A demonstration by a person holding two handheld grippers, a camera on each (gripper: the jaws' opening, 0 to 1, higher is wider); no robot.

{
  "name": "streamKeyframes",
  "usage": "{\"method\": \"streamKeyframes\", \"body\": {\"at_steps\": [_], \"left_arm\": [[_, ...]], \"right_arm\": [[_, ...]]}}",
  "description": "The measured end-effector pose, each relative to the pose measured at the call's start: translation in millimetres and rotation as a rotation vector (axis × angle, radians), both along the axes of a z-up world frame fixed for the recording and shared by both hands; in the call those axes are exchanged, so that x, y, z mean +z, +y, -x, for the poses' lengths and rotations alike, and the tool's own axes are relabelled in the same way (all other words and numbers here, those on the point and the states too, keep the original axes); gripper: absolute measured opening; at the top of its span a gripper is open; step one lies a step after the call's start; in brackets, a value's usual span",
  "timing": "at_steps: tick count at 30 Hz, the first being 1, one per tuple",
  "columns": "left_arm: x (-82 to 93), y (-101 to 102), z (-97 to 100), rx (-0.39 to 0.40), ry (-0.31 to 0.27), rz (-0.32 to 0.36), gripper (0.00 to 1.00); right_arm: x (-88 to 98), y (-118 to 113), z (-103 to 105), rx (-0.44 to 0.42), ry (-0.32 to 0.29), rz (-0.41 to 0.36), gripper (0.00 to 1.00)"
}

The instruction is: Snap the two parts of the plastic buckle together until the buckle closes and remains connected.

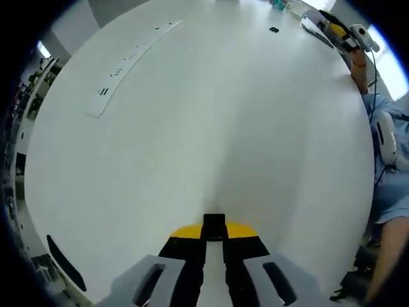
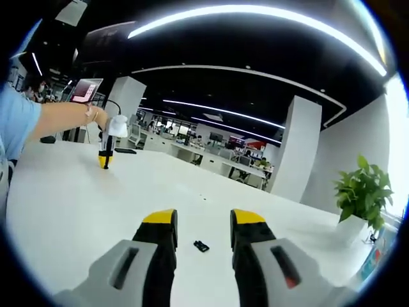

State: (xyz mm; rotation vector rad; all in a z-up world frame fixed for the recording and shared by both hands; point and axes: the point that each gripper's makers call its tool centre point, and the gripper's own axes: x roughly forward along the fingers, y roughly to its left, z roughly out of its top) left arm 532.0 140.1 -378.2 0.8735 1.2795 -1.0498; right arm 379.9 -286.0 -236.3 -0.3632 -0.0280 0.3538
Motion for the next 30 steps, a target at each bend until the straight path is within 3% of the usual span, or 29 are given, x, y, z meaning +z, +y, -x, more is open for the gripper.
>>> {"method": "streamKeyframes", "body": {"at_steps": [5,7,11,13,15,20,30], "left_arm": [[0.5,-1,-0.6,-0.002,0.0,0.002,0.08],[0.6,-9,8.1,-0.015,0.026,0.035,0.08],[0.4,-11,9.8,-0.028,0.009,0.022,0.08],[0.9,-17,19.5,-0.041,0.033,0.036,0.08],[1.5,-16,18.0,-0.056,0.008,0.005,0.08],[2.9,-21,26.5,-0.088,0.009,-0.019,0.08],[0.9,-25,57.1,-0.111,-0.003,-0.042,0.08]], "right_arm": [[-0.8,0,-2,0.005,0.003,0.003,0.33],[-1.2,1,-2,0.006,0.004,0.004,0.33],[-2.2,1,-3,0.008,0.007,0.006,0.33],[-2.3,1,-3,0.008,0.006,0.005,0.33],[-2.4,1,-3,0.006,0.006,0.005,0.33],[-4.2,2,-3,0.004,0.009,0.007,0.33],[-5.8,5,-3,0.009,0.011,0.011,0.33]]}}
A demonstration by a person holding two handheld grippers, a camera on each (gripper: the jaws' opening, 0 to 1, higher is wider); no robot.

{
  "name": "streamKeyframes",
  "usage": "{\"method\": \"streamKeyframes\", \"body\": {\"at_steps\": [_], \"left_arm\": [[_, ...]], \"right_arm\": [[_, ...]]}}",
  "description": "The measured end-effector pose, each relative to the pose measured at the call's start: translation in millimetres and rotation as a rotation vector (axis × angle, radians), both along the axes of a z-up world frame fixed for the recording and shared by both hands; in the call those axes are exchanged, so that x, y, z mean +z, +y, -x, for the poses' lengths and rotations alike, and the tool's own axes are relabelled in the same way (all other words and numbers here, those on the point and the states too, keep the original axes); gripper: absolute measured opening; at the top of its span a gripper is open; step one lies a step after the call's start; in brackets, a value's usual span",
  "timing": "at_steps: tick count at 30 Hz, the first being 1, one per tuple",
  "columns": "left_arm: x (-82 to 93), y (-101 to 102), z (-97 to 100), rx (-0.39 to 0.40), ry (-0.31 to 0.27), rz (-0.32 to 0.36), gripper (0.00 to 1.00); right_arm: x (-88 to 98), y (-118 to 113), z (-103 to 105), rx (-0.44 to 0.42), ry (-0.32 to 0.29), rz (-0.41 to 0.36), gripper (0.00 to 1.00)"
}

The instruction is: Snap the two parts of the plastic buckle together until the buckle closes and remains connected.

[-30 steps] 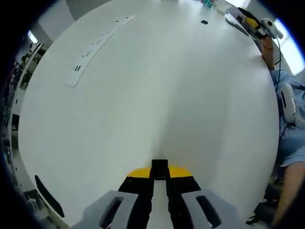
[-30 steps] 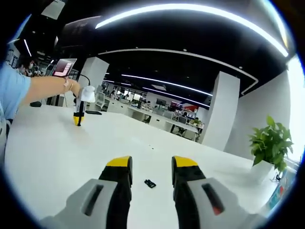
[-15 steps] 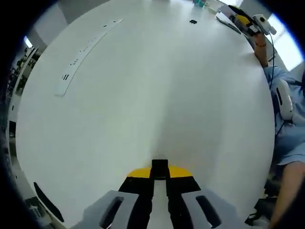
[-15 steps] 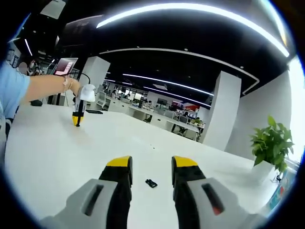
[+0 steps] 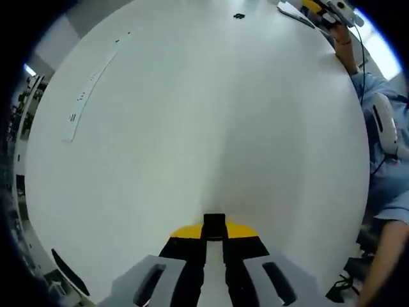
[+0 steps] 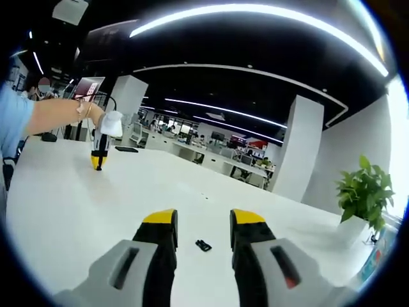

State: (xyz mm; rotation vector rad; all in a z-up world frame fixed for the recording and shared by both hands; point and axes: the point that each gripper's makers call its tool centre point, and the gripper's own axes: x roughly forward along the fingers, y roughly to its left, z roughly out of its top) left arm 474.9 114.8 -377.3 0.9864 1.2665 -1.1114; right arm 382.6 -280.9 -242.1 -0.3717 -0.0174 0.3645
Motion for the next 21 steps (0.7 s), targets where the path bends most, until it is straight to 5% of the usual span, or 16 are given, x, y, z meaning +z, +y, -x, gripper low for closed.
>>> {"method": "streamKeyframes", "body": {"at_steps": [21], "left_arm": [[-1.7,-4,44.2,-0.02,0.001,-0.039,0.08]], "right_arm": [[-1.5,2,-1,0.001,0.0,0.005,0.32]]}}
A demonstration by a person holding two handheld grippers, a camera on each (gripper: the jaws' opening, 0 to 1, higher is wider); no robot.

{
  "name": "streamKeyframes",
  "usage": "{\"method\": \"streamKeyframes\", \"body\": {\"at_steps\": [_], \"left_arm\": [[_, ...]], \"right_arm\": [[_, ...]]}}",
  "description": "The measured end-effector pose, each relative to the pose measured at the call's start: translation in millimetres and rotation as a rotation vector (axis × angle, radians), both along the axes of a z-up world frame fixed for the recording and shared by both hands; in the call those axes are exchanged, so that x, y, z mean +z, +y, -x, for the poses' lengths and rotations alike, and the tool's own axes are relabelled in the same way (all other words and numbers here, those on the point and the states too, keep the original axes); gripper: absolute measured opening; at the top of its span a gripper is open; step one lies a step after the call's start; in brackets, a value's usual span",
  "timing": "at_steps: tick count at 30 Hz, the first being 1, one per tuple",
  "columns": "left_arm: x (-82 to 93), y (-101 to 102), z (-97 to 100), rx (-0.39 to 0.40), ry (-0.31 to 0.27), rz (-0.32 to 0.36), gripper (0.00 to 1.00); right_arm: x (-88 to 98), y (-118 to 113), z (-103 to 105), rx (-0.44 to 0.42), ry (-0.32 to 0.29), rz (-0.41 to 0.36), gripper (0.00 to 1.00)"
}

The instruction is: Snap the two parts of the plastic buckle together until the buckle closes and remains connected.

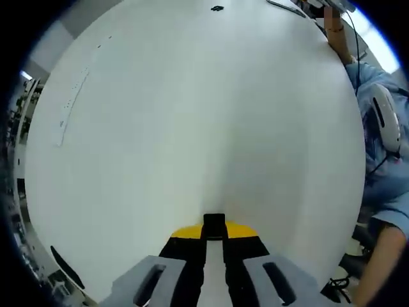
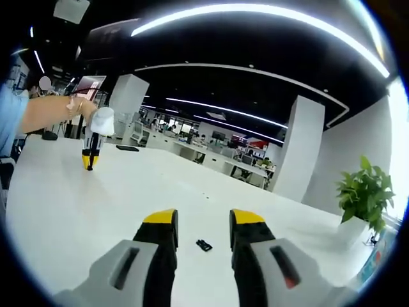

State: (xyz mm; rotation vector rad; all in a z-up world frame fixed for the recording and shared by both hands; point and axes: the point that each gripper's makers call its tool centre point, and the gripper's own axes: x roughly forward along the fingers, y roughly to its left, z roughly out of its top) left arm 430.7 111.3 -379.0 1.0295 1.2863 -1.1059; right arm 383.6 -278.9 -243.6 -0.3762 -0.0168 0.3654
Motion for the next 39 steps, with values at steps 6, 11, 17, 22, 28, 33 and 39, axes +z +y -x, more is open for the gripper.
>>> {"method": "streamKeyframes", "body": {"at_steps": [6,11,17,22,28,33,39], "left_arm": [[0.0,-1,9.9,0.003,0.0,0.007,0.08],[0.0,-2,19.5,-0.008,0.002,-0.006,0.08],[0.5,-3,30.5,-0.022,0.004,-0.015,0.08],[0.6,-4,36.6,-0.028,0.003,-0.012,0.08],[1.0,-6,40.1,-0.032,0.001,0.003,0.08],[0.8,-9,47.8,-0.041,-0.001,0.022,0.08],[0.6,-13,57.5,-0.075,-0.007,0.021,0.08]], "right_arm": [[-1.6,2,0,0.007,0.006,0.007,0.32],[-2.0,3,0,0.004,0.003,0.024,0.32],[-2.0,5,1,0.009,-0.002,0.041,0.32],[-1.5,4,0,0.008,-0.004,0.045,0.32],[-3.8,1,-3,0.002,0.004,0.051,0.32],[-5.5,0,-5,-0.003,0.008,0.055,0.31],[-7.4,-1,-7,-0.007,0.014,0.057,0.31]]}}
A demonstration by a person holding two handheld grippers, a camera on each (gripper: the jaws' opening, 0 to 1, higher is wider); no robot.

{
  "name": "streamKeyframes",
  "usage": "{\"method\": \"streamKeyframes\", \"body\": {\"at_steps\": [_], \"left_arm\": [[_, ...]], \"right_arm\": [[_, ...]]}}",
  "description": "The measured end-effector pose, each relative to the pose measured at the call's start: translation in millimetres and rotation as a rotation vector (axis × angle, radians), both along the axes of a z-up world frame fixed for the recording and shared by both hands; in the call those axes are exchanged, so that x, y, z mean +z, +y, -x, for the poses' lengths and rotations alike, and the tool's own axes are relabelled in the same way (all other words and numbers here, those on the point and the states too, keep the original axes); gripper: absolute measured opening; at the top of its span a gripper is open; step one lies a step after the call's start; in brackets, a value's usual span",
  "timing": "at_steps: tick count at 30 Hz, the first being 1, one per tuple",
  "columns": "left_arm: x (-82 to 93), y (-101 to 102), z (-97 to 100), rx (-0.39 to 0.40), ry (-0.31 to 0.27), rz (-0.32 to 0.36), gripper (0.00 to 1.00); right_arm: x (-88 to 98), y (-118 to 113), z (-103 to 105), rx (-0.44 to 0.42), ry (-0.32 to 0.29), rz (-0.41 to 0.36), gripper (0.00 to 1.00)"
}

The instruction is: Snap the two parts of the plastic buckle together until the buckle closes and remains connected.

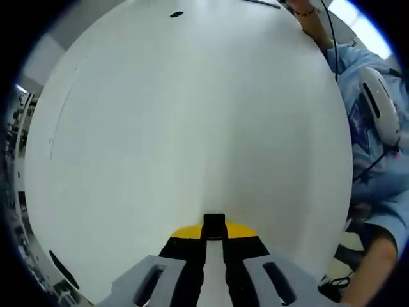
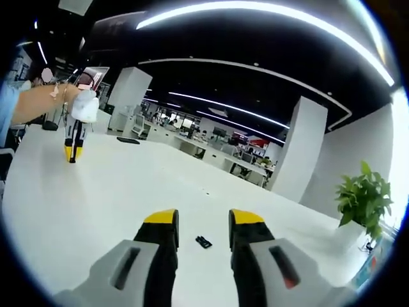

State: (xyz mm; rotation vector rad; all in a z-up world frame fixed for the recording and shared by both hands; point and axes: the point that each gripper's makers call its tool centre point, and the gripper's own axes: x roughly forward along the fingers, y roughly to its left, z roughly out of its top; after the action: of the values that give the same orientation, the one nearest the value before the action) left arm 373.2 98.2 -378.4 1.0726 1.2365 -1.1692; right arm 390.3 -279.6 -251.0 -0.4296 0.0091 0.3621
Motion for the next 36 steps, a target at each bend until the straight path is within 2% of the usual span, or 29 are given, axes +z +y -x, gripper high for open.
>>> {"method": "streamKeyframes", "body": {"at_steps": [10,20,26,29,34,35,36], "left_arm": [[-0.1,-4,17.5,-0.058,0.004,-0.033,0.08],[0.8,-4,25.0,-0.079,0.012,-0.05,0.08],[0.7,-4,27.9,-0.084,0.014,-0.052,0.08],[0.7,-3,28.0,-0.085,0.012,-0.052,0.08],[0.7,-3,27.1,-0.08,0.02,-0.049,0.08],[0.6,-4,27.2,-0.078,0.021,-0.051,0.08],[0.6,-4,27.4,-0.081,0.021,-0.055,0.08]], "right_arm": [[-4.6,0,-2,-0.008,0.013,0.011,0.3],[-9.1,-2,-6,-0.005,0.025,0.022,0.3],[-18.2,-1,-11,0.017,0.072,0.008,0.3],[-14.4,0,-10,0.025,0.066,-0.002,0.3],[0.4,3,-9,0.045,0.062,0.026,0.3],[5.6,8,-9,0.071,0.063,-0.015,0.3],[9.7,8,-9,0.073,0.063,-0.024,0.3]]}}
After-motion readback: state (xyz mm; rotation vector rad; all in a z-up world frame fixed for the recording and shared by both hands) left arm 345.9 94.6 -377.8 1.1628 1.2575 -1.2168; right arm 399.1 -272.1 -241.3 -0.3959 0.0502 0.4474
